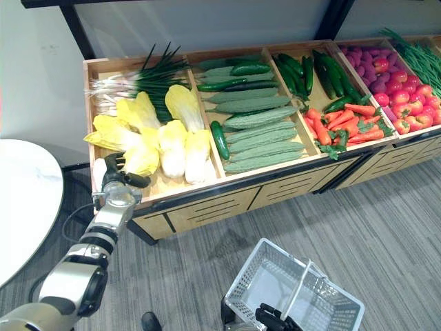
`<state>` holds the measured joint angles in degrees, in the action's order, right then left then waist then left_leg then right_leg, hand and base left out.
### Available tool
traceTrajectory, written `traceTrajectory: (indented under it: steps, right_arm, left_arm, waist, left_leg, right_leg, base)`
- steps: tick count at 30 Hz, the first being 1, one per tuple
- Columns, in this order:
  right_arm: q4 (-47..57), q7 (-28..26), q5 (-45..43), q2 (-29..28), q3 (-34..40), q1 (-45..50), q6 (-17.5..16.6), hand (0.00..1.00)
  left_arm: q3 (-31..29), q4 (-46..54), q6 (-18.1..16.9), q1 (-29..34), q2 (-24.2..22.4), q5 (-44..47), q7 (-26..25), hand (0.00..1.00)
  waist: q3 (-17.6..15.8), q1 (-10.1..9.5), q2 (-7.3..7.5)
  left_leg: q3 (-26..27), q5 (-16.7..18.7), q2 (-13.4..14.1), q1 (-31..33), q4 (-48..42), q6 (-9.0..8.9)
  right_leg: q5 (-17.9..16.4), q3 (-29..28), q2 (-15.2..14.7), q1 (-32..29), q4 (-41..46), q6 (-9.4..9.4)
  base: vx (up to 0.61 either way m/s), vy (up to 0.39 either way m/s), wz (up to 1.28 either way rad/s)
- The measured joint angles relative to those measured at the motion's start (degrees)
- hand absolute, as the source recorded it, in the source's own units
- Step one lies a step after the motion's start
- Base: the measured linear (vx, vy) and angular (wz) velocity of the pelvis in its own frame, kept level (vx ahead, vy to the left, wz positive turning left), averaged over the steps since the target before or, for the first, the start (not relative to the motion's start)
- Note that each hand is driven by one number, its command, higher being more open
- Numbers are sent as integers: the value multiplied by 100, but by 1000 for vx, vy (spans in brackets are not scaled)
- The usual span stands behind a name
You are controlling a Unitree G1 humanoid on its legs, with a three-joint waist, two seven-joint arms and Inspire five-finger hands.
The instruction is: Pick vegetable in the basket
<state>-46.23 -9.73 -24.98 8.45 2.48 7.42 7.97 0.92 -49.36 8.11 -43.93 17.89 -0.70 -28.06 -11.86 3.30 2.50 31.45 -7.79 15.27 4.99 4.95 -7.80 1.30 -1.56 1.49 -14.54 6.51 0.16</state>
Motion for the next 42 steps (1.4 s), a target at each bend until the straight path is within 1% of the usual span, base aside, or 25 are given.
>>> traceTrajectory:
  steps: [5, 8, 9, 10, 11, 12, 14, 15, 17, 18, 20, 21, 23, 26, 28, 30, 33, 35, 39, 42]
  right_arm:
    - [53, -23, 14, 14, -29, -32, -3, 0]
    - [23, -97, 29, -3, 144, -21, 6, 0]
    - [-15, -123, 43, -19, 282, -6, 25, 0]
    - [-46, -141, 65, -31, 323, -5, 32, 0]
    - [-98, -153, 143, -58, 435, -2, 59, 0]
    - [-128, -155, 200, -79, 509, -3, 70, 0]
    - [-209, -157, 255, -137, 688, 11, 78, 0]
    - [-254, -160, 277, -161, 787, 20, 90, 0]
    - [-382, -159, 325, -158, 936, 37, 105, 0]
    - [-434, -155, 378, -155, 1044, 43, 117, 0]
    - [-585, -148, 466, -84, 1250, 108, 158, 0]
    - [-635, -144, 467, -57, 1270, 132, 172, 0]
    - [-784, -127, 467, 19, 1327, 163, 241, 0]
    - [-870, -86, 468, 46, 1430, 211, 318, 0]
    - [-890, -68, 472, 59, 1435, 238, 329, 0]
    - [-1008, -55, 473, 28, 1442, 257, 340, 0]
    - [-1078, -50, 477, -46, 1562, 329, 412, 0]
    - [-1086, -50, 485, -71, 1631, 359, 436, 0]
    - [-1088, -48, 529, -65, 1685, 425, 447, 0]
    - [-1094, -53, 528, -90, 1909, 457, 461, 0]
  left_arm:
    - [89, 97, 61, -92, 28, 152, -19, 0]
    - [127, 505, 333, -102, 57, 435, 129, 0]
    - [311, 757, 446, -101, 113, 528, 304, 0]
    - [390, 886, 478, -98, 116, 530, 354, 0]
    - [555, 1222, 541, -92, 136, 578, 420, 0]
    - [572, 1407, 584, -89, 137, 604, 469, 0]
    - [582, 2097, 633, -9, 233, 767, 606, 0]
    - [611, 2444, 634, 38, 343, 813, 689, 0]
    - [623, 2919, 635, 121, 483, 968, 817, 0]
    - [607, 3193, 635, 200, 554, 1049, 881, 0]
    - [488, 3735, 634, 532, 640, 1327, 1048, 0]
    - [448, 3833, 635, 627, 640, 1425, 1096, 0]
    - [235, 4165, 697, 996, 646, 1924, 1381, 0]
    - [150, 4325, 824, 1353, 648, 2300, 1717, 0]
    - [113, 4327, 890, 1518, 648, 2417, 1907, 0]
    - [75, 4326, 968, 1721, 650, 2525, 2068, 0]
    - [51, 4326, 975, 1820, 664, 2549, 2198, 0]
    - [27, 4327, 974, 1820, 686, 2565, 2241, 0]
    - [26, 4327, 974, 1820, 724, 2612, 2359, 0]
    - [31, 4327, 974, 1820, 723, 2707, 2486, 0]
  waist:
    - [-28, 7, 26]
    - [-37, 12, 18]
    - [-36, 9, 18]
    - [-36, 4, 18]
    - [-35, -12, 17]
    - [-35, -19, 15]
    - [-20, -21, -7]
    - [1, -26, -40]
    - [95, -32, -120]
    - [140, -33, -186]
    - [341, -80, -373]
    - [425, -88, -413]
    - [606, -159, -534]
    - [780, -198, -595]
    - [855, -197, -586]
    - [980, -197, -514]
    - [1125, -194, -409]
    - [1150, -182, -386]
    - [1237, -152, -419]
    - [1285, -114, -472]
  left_leg:
    - [22, -17, -112, 0, 4, 8]
    - [-35, -28, -179, -41, 4, 23]
    - [-89, -34, -209, -96, 4, 31]
    - [-110, -36, -221, -118, 4, 34]
    - [-167, -38, -244, -166, 5, 37]
    - [-199, -38, -256, -197, 5, 37]
    - [-269, -38, -296, -306, 6, 38]
    - [-311, -36, -308, -378, 8, 41]
    - [-404, -32, -313, -430, 14, 47]
    - [-438, -26, -311, -446, 18, 57]
    - [-538, -21, -313, -504, 43, 60]
    - [-555, -20, -313, -502, 44, 60]
    - [-576, -19, -306, -583, 44, 61]
    - [-633, -10, -304, -619, 45, 68]
    - [-676, -7, -304, -608, 46, 72]
    - [-677, -3, -313, -612, 46, 78]
    - [-677, -3, -323, -624, 47, 78]
    - [-675, -3, -326, -645, 47, 78]
    - [-637, -3, -322, -661, 48, 78]
    - [-561, -3, -315, -668, 49, 79]
  right_leg:
    - [4, -5, -97, -2, 3, 11]
    - [-18, 42, -174, 85, 7, 45]
    - [-52, 112, -216, 173, 27, 92]
    - [-69, 136, -231, 208, 45, 111]
    - [-102, 186, -259, 289, 60, 139]
    - [-122, 208, -274, 332, 69, 149]
    - [-242, 284, -328, 444, 171, 149]
    - [-303, 319, -348, 510, 246, 177]
    - [-366, 409, -360, 602, 263, 159]
    - [-387, 461, -363, 653, 265, 157]
    - [-444, 557, -354, 770, 265, 161]
    - [-459, 582, -354, 785, 267, 157]
    - [-481, 625, -347, 896, 261, 159]
    - [-504, 698, -350, 979, 250, 144]
    - [-503, 735, -355, 988, 251, 142]
    - [-496, 733, -366, 993, 248, 138]
    - [-459, 724, -372, 1026, 202, 153]
    - [-444, 718, -373, 1056, 174, 152]
    - [-379, 656, -356, 1071, 95, 142]
    - [-319, 599, -340, 1074, 26, 141]
  base:
    - [-5, 59, 1]
    - [18, 55, 15]
    - [19, 35, 24]
    - [24, 41, 30]
    - [13, 19, 21]
    - [8, 26, 26]
    - [-7, 14, 23]
    - [-12, 4, 24]
    - [-14, -3, 24]
    - [-9, -6, 22]
    - [-15, -16, 25]
    - [-11, -21, 19]
    - [-15, -16, 12]
    - [-41, -7, 14]
    - [-57, 7, 10]
    - [-53, 18, 1]
    - [-12, 6, 0]
    - [0, 0, 0]
    - [-22, 13, -8]
    - [-20, 12, -10]
